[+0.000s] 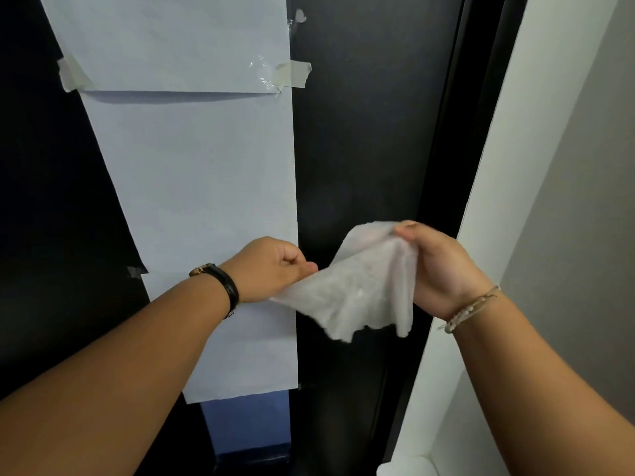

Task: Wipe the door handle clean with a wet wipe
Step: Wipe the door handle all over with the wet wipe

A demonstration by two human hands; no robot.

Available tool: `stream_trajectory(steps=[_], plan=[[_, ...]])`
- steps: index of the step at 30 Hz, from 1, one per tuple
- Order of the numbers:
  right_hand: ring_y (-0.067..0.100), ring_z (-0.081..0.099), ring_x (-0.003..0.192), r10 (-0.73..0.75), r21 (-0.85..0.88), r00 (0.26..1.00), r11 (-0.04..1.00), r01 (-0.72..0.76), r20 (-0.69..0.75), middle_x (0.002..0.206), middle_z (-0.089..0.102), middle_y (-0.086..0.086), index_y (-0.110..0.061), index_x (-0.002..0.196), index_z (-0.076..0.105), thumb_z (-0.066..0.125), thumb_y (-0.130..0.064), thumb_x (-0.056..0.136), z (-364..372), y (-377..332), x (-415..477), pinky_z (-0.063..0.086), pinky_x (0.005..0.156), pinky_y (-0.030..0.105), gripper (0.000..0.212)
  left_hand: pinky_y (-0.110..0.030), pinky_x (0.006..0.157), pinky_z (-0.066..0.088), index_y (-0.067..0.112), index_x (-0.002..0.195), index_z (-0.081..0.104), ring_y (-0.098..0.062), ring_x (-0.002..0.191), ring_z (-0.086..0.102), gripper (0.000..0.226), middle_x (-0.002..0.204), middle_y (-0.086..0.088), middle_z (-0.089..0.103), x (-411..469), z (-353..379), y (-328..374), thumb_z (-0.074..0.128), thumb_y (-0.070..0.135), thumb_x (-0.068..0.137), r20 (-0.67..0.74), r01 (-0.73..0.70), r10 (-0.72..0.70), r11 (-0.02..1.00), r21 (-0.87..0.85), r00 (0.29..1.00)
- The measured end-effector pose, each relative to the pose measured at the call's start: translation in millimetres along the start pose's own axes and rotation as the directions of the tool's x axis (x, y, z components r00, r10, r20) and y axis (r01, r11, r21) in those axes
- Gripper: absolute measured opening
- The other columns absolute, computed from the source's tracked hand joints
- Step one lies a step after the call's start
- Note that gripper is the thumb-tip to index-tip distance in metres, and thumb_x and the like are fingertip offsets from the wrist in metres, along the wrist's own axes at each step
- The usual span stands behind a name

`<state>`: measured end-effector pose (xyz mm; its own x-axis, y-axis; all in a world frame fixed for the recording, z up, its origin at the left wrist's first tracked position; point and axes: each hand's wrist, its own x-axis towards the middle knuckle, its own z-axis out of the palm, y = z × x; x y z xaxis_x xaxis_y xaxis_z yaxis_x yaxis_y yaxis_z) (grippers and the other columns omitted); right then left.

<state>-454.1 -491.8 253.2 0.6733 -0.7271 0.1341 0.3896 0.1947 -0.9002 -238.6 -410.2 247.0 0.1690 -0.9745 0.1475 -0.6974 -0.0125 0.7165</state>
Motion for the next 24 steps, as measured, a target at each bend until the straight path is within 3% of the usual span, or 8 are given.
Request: stream_trajectory(steps=[3, 5, 7, 9, 11, 13, 18, 24], plan=[[0.020, 0.065, 0.083, -0.215, 0.142, 0.948, 0.957, 0.252, -0.236, 0.083, 0.063, 0.006, -0.012, 0.090, 0.059, 0.052, -0.022, 0.085, 7.2, 1.9, -7.4, 0.055, 0.073, 0.031, 0.014, -0.022, 0.062, 0.046, 0.021, 0.074, 0.064, -0.008, 0.057, 0.059, 0.021, 0.067, 0.006, 0.064, 0.7, -0.1, -7.7, 0.058, 0.034, 0.089, -0.051, 0.009, -0.009, 1.000, 0.004, 0.999], [0.005, 0.054, 0.061, -0.474, -0.227, 0.765, 0.880, 0.416, -0.436, 0.064, 0.052, -0.005, -0.018, 0.066, 0.054, 0.052, -0.021, 0.086, 17.4, 7.8, -12.5, 0.046, 0.057, 0.019, 0.020, -0.022, 0.063, 0.046, 0.020, 0.079, 0.065, -0.009, 0.064, 0.061, 0.020, 0.073, 0.005, 0.066, 1.7, 2.9, -14.2, 0.056, 0.033, 0.090, -0.108, 0.006, -0.006, 1.000, 0.000, 0.994], [-0.001, 0.042, 0.051, -0.738, -0.696, 0.602, 0.605, 0.388, -0.305, 0.054, 0.043, -0.011, -0.018, 0.057, 0.047, 0.057, -0.019, 0.084, 29.0, 21.6, -12.2, 0.037, 0.048, 0.012, 0.029, -0.026, 0.067, 0.049, 0.020, 0.081, 0.065, -0.012, 0.069, 0.063, 0.022, 0.076, 0.006, 0.067, 2.0, 8.8, -18.5, 0.053, 0.035, 0.092, -0.158, 0.007, -0.009, 1.000, -0.013, 0.987], [0.004, 0.047, 0.053, -0.771, -0.908, 0.637, 0.272, 0.319, -0.008, 0.055, 0.050, -0.008, -0.018, 0.062, 0.053, 0.060, -0.020, 0.082, 34.1, 43.2, -5.2, 0.038, 0.049, 0.014, 0.020, -0.032, 0.074, 0.052, 0.019, 0.084, 0.065, -0.015, 0.071, 0.064, 0.028, 0.077, 0.005, 0.067, 2.6, 15.3, -20.6, 0.046, 0.037, 0.094, -0.203, 0.002, -0.013, 0.999, -0.051, 0.979], [0.016, 0.058, 0.062, -0.628, -0.965, 0.742, -0.054, 0.258, 0.234, 0.068, 0.063, 0.002, -0.014, 0.077, 0.061, 0.059, -0.020, 0.080, 33.6, 66.8, 3.8, 0.045, 0.060, 0.023, 0.008, -0.034, 0.076, 0.053, 0.020, 0.083, 0.064, -0.016, 0.068, 0.063, 0.031, 0.077, 0.004, 0.067, 2.8, 20.0, -21.0, 0.041, 0.036, 0.096, -0.232, 0.000, -0.026, 0.993, -0.115, 0.972], [0.024, 0.066, 0.074, -0.449, -0.913, 0.799, -0.274, 0.303, 0.400, 0.080, 0.070, 0.007, -0.012, 0.088, 0.064, 0.053, -0.022, 0.082, 26.7, 89.8, 10.3, 0.053, 0.075, 0.030, 0.017, -0.031, 0.073, 0.051, 0.021, 0.082, 0.062, -0.014, 0.065, 0.061, 0.033, 0.077, 0.003, 0.066, 3.0, 23.2, -21.2, 0.038, 0.036, 0.097, -0.243, 0.007, -0.047, 0.987, -0.161, 0.969], [0.020, 0.067, 0.081, -0.399, -0.811, 0.765, -0.523, 0.263, 0.506, 0.092, 0.073, 0.001, -0.014, 0.101, 0.065, 0.045, -0.030, 0.089, 17.3, 110.7, 11.2, 0.050, 0.089, 0.039, 0.028, -0.029, 0.073, 0.049, 0.019, 0.089, 0.062, -0.015, 0.071, 0.061, 0.036, 0.077, 0.005, 0.063, 1.9, 26.7, -20.2, 0.033, 0.038, 0.098, -0.223, 0.014, -0.048, 0.988, -0.154, 0.974], [0.020, 0.051, 0.038, -0.363, -0.713, 0.851, -0.701, 0.019, 0.380, 0.045, 0.058, -0.003, -0.020, 0.054, 0.055, 0.054, -0.035, 0.081, 38.7, 108.5, 31.5, 0.032, 0.070, 0.036, 0.031, -0.041, 0.084, 0.054, 0.019, 0.088, 0.064, -0.020, 0.078, 0.063, 0.036, 0.079, 0.003, 0.066, 3.8, 31.6, -22.7, 0.035, 0.038, 0.098, -0.215, 0.026, -0.058, 0.989, -0.147, 0.975]])
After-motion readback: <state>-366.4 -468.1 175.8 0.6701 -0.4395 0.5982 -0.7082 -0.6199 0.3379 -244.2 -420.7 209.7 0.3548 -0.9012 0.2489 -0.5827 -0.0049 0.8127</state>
